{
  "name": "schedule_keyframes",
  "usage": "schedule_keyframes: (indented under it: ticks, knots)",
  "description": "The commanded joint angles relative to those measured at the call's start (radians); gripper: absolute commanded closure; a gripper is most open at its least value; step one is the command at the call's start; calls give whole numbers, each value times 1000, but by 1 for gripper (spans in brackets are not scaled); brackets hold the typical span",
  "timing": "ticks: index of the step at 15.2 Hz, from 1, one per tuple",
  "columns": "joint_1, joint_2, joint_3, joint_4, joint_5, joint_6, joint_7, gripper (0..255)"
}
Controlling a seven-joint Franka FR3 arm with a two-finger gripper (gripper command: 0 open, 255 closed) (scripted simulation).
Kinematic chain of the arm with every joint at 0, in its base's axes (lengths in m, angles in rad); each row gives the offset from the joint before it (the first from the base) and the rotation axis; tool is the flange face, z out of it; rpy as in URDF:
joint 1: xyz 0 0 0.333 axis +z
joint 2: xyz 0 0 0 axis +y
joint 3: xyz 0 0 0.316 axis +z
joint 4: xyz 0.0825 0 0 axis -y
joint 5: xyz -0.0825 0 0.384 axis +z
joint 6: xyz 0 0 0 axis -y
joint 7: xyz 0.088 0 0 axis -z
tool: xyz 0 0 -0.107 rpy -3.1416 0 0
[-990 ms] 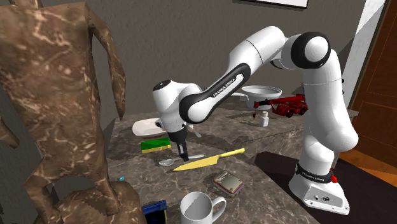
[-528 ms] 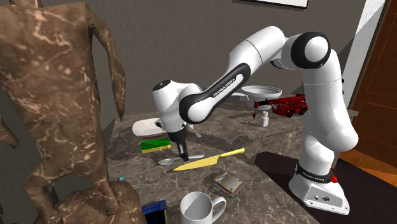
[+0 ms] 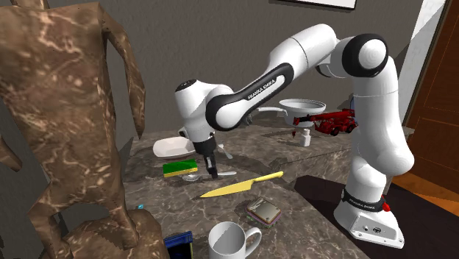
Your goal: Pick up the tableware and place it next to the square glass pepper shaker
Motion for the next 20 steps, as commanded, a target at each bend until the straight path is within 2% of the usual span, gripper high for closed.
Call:
schedule_keyframes:
  ticks: [1,20]
  knots:
    - [0,-10,1,11,5,-21,-5,255]
    - [1,-71,9,189,32,-252,-50,255]
